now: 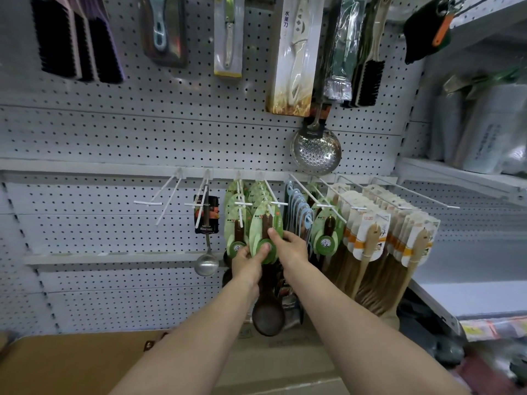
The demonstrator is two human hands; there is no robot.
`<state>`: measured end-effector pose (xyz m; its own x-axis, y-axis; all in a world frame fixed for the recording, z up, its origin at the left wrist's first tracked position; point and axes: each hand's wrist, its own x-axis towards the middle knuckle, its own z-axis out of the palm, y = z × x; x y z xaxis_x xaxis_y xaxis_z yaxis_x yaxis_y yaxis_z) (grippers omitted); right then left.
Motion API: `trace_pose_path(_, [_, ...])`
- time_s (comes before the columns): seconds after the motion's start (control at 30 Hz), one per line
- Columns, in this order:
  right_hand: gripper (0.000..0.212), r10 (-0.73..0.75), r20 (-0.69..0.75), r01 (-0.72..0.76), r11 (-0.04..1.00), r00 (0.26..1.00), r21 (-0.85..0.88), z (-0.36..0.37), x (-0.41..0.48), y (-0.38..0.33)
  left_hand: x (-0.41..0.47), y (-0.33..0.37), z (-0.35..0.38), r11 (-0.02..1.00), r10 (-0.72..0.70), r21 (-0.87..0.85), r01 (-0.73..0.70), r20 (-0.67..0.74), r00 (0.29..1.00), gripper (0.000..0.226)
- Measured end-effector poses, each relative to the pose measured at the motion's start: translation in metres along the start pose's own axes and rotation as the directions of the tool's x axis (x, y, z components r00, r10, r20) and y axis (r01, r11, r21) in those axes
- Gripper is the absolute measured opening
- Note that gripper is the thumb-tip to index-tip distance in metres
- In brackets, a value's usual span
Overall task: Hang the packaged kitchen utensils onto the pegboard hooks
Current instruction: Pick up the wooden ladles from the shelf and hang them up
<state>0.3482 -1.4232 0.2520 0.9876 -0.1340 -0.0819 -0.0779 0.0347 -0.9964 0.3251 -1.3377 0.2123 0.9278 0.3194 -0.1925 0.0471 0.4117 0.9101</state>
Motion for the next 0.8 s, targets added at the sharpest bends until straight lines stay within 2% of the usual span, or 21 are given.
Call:
trace_pose_path(0.1, [0.043,0.011,-0.004,-0.011,0.997,1.000,-0.078,-0.003,-0.010,0.004,-0.014,0.002,-0.008,0.995,-0.003,0.101,0.006,-0.032,0.999,0.022])
trace_pose_path(0.2, [0.057,0.006,-0.063,-0.015,0.988,0.998,-0.156,-0.005,-0.029,0.000,-0.030,0.010,-0.028,0.983,0.021,0.183,0.001,-0.117,0.993,0.053])
trace_pose_path(0.23, [0.063,0.003,-0.085,-0.020,0.980,0.996,-0.196,-0.005,-0.036,-0.004,-0.035,0.018,-0.037,0.967,0.069,0.252,-0.033,-0.136,0.988,0.053])
trace_pose_path(0.3, [0.067,-0.007,-0.108,-0.025,0.956,0.994,-0.292,-0.003,-0.051,-0.013,-0.046,0.038,-0.057,0.890,0.198,0.441,-0.117,-0.142,0.970,0.046])
trace_pose_path(0.4, [0.059,-0.043,-0.079,0.003,0.894,0.996,-0.449,0.009,-0.075,-0.023,-0.060,0.076,-0.095,0.719,0.362,0.662,-0.212,-0.097,0.927,0.053])
trace_pose_path(0.5, [0.054,-0.105,0.018,0.094,0.784,0.994,-0.614,0.031,-0.107,-0.030,-0.074,0.106,-0.135,0.557,0.438,0.795,-0.242,-0.034,0.898,0.055])
trace_pose_path(0.63, [0.060,-0.190,0.203,0.277,0.588,0.961,-0.760,0.072,-0.148,-0.033,-0.090,0.136,-0.186,0.371,0.487,0.889,-0.267,0.058,0.871,0.060])
trace_pose_path(0.8, [0.066,-0.304,0.337,0.438,0.377,0.891,-0.816,0.125,-0.186,-0.035,-0.109,0.159,-0.237,0.240,0.505,0.923,-0.301,0.146,0.851,0.062])
